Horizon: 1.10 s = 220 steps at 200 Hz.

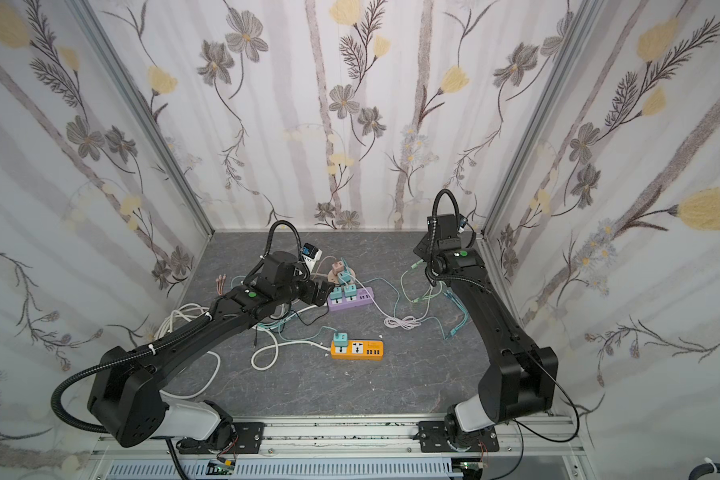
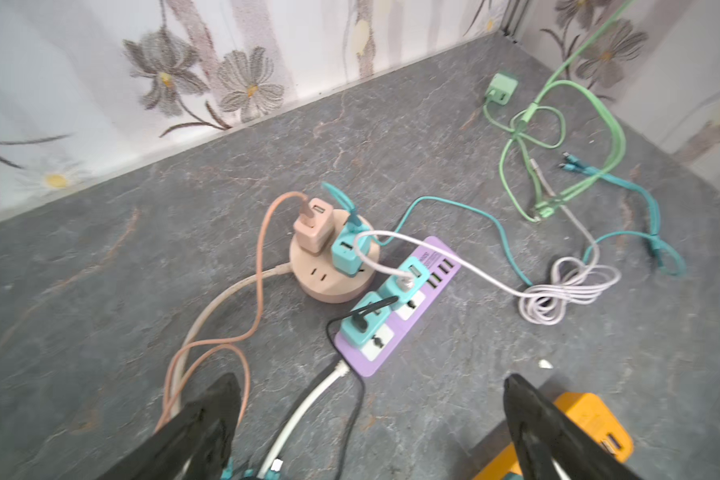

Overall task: Insert the plug
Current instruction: 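Close the right gripper on a green cable and lift it, then raise the green cable bundle with the right gripper while the left gripper grasps it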

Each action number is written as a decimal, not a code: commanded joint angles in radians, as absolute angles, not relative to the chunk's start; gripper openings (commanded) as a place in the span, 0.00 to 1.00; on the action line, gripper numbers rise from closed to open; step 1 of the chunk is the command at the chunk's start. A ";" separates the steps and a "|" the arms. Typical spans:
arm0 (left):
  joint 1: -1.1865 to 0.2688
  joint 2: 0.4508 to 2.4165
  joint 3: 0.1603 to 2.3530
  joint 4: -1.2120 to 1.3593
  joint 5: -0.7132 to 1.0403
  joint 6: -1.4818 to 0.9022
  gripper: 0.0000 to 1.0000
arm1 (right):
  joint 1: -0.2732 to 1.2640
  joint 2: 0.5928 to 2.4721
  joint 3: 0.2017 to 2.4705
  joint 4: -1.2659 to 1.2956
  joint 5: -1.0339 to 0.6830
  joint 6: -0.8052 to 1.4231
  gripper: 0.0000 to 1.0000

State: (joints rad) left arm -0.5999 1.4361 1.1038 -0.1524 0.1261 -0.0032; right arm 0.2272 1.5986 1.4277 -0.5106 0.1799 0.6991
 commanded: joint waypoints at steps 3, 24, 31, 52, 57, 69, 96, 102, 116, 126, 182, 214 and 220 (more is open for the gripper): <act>-0.637 1.480 1.169 -0.144 0.267 -0.062 0.97 | 0.231 1.496 1.427 -0.396 0.028 0.430 0.00; -0.707 1.549 1.237 -0.145 0.255 -0.006 0.97 | 0.231 1.406 1.427 -0.417 -0.124 0.336 0.00; -0.724 1.578 1.267 -0.148 0.254 0.001 0.97 | 0.232 1.377 1.424 -0.428 -0.163 0.320 0.00; -0.753 1.678 1.372 -0.157 0.282 -0.007 0.95 | 0.234 1.293 1.396 -0.424 -0.261 0.295 0.00; -0.758 1.701 1.403 -0.159 0.307 -0.009 0.95 | 0.234 1.275 1.388 -0.421 -0.279 0.292 0.00; -0.775 1.755 1.474 -0.155 0.341 -0.017 0.93 | 0.235 1.238 1.371 -0.423 -0.309 0.293 0.00; -0.813 1.868 1.599 -0.117 0.288 -0.032 0.91 | 0.234 1.172 1.331 -0.416 -0.386 0.290 0.00; -0.814 1.895 1.629 -0.113 0.295 -0.041 0.91 | 0.233 1.158 1.323 -0.411 -0.400 0.289 0.00; -0.815 1.949 1.702 -0.115 0.351 -0.065 0.90 | 0.235 1.131 1.299 -0.399 -0.417 0.293 0.00; -0.816 1.979 1.744 -0.114 0.385 -0.082 0.88 | 0.235 1.113 1.284 -0.391 -0.431 0.294 0.00; -0.821 2.057 1.843 -0.075 0.411 -0.111 0.54 | 0.235 1.065 1.229 -0.372 -0.486 0.296 0.00; -0.821 2.093 1.886 -0.084 0.403 -0.096 0.41 | 0.233 1.067 1.223 -0.361 -0.522 0.308 0.00; -0.821 2.096 1.891 -0.085 0.392 -0.091 0.38 | 0.231 1.066 1.221 -0.360 -0.524 0.310 0.00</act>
State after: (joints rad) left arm -0.8204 2.0808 1.8637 -0.1074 0.3962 -0.1040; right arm 0.2337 1.0653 1.2266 -0.4278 -0.4873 0.3122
